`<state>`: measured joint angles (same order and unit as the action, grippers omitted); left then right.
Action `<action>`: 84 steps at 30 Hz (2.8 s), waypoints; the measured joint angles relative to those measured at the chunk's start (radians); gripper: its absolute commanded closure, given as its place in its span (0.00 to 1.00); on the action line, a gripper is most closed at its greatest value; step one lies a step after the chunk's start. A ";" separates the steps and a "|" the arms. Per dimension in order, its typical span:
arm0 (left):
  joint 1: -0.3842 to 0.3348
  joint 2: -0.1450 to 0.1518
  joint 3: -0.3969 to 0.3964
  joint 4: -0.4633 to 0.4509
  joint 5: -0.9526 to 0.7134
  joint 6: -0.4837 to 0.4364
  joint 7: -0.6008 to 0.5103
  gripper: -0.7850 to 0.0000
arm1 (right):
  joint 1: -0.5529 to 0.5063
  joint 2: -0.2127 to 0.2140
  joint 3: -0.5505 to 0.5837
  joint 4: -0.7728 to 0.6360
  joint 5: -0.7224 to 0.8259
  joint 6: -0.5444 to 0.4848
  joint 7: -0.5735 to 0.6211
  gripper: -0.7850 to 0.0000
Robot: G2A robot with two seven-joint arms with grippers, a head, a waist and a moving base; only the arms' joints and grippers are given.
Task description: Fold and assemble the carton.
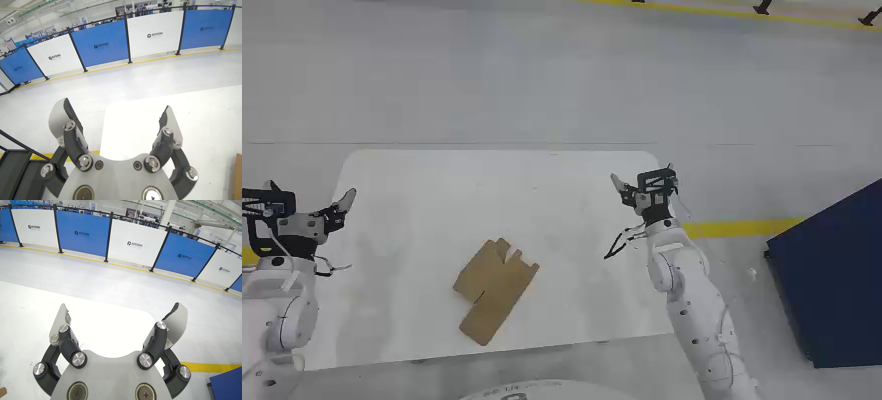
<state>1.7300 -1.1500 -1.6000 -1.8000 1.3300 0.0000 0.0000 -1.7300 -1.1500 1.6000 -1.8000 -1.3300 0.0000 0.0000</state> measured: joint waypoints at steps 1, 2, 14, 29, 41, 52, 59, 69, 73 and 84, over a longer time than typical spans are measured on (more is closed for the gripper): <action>0.000 0.000 0.000 0.000 0.000 0.000 0.000 0.00 | 0.000 0.000 0.000 0.000 0.000 0.000 0.000 0.00; 0.000 0.000 0.000 0.000 0.000 0.000 0.000 0.00 | 0.000 0.000 0.000 0.000 0.000 0.000 0.000 0.00; 0.000 0.000 0.000 0.000 0.000 0.000 0.000 0.00 | -0.004 0.000 -0.017 -0.009 -0.036 0.018 -0.004 0.00; 0.000 0.000 0.000 0.000 0.000 0.000 0.000 0.00 | -0.023 -0.010 -0.161 -0.045 -0.346 0.136 0.046 0.00; 0.000 0.000 0.000 0.000 0.000 0.000 0.000 0.00 | 0.328 -0.044 -0.552 0.199 -0.742 -0.281 0.188 0.00; 0.000 0.000 0.000 0.000 0.000 0.000 0.000 0.00 | 0.366 -0.051 -0.598 0.229 -0.738 -0.340 0.157 0.00; 0.000 0.000 0.000 0.000 0.000 0.000 0.000 0.00 | 0.360 -0.032 -0.595 0.228 -0.787 -0.509 0.066 0.00; 0.000 0.000 0.000 0.000 0.000 0.000 0.000 0.00 | 0.352 -0.017 -0.596 0.227 -0.853 -0.617 0.099 0.00; 0.000 0.000 0.000 0.000 0.000 0.000 0.000 0.00 | 0.359 -0.018 -0.604 0.241 -0.862 -0.645 0.134 0.00; 0.000 0.000 0.000 0.000 0.000 0.000 0.000 0.00 | 0.406 -0.043 -0.695 0.267 -0.860 -0.672 0.235 0.00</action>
<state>1.7300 -1.1500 -1.6000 -1.8000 1.3300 0.0000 0.0000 -1.3236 -1.1926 0.9047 -1.5332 -2.1904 -0.6722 0.2349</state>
